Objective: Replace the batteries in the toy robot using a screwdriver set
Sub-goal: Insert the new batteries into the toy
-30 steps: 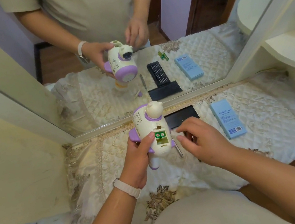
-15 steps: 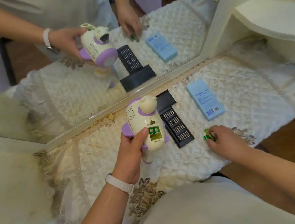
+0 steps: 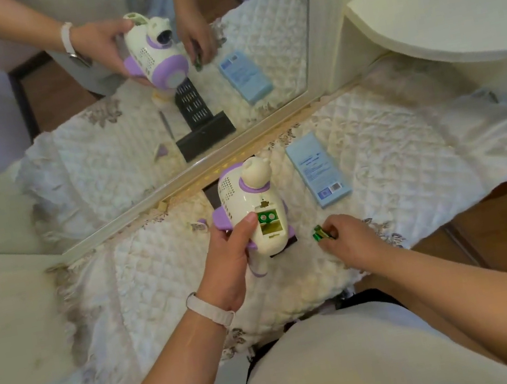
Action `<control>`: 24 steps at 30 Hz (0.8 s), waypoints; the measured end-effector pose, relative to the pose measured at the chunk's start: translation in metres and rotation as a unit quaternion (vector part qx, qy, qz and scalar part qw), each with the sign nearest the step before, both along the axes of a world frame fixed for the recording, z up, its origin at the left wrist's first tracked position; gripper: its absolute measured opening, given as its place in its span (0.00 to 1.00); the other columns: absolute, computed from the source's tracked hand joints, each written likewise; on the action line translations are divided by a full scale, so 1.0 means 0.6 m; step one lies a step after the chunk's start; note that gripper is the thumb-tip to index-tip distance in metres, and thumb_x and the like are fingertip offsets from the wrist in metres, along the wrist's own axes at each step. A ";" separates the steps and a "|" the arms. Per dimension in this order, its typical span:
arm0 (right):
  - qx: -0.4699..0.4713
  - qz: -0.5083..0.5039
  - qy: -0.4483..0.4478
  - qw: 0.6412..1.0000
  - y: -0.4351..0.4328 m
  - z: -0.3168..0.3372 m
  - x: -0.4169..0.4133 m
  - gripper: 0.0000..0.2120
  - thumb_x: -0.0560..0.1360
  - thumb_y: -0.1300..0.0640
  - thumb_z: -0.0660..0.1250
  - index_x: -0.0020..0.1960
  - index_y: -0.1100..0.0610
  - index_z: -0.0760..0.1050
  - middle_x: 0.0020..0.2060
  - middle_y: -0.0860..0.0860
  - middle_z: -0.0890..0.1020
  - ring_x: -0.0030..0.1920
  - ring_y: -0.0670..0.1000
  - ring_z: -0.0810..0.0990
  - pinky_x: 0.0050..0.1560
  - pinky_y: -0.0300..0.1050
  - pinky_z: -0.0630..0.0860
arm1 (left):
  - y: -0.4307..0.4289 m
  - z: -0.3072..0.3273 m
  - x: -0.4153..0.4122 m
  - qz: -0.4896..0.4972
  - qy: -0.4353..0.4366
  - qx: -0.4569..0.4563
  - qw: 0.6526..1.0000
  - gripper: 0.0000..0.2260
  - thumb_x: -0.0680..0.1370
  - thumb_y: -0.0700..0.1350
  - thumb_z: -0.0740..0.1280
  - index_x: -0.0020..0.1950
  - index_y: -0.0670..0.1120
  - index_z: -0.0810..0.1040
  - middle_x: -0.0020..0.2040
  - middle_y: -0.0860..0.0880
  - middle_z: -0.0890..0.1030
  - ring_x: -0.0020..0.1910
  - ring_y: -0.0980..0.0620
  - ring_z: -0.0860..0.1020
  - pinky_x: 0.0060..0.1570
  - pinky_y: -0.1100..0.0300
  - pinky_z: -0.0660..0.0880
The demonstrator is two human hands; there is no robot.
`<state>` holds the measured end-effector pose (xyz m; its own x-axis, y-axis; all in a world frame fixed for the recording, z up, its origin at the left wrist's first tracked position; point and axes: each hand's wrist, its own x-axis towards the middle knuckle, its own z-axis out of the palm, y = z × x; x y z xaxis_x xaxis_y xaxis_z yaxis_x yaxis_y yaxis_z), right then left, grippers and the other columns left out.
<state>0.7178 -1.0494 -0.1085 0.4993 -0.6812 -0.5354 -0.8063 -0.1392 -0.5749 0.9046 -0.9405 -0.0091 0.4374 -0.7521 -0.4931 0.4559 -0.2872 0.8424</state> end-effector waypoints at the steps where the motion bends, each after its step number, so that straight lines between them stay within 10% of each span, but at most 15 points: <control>1: 0.005 -0.001 -0.008 1.000 -0.005 0.005 -0.005 0.09 0.76 0.54 0.68 0.53 0.56 0.76 0.44 0.50 0.76 0.44 0.50 0.75 0.35 0.40 0.65 | -0.003 0.004 -0.006 -0.007 0.000 -0.011 1.000 0.29 0.72 0.50 0.71 0.70 0.40 0.72 0.62 0.35 0.80 0.59 0.33 0.80 0.51 0.47 0.80; 10: 0.033 -0.042 -0.161 0.986 -0.067 0.109 -0.026 0.09 0.75 0.55 0.70 0.53 0.47 0.73 0.41 0.43 0.78 0.41 0.43 0.77 0.37 0.28 0.68 | -0.034 0.059 -0.057 -0.020 -0.014 -0.054 0.998 0.20 0.79 0.45 0.62 0.69 0.38 0.73 0.60 0.31 0.80 0.50 0.34 0.83 0.45 0.52 0.80; 24: 0.090 0.002 -0.451 0.888 -0.084 0.318 -0.010 0.15 0.74 0.62 0.71 0.44 0.41 0.77 0.43 0.52 0.85 0.45 0.52 0.83 0.48 0.54 0.81 | -0.052 0.122 -0.085 0.108 -0.064 -0.033 0.992 0.29 0.72 0.52 0.72 0.68 0.40 0.72 0.59 0.38 0.83 0.54 0.42 0.83 0.39 0.62 0.78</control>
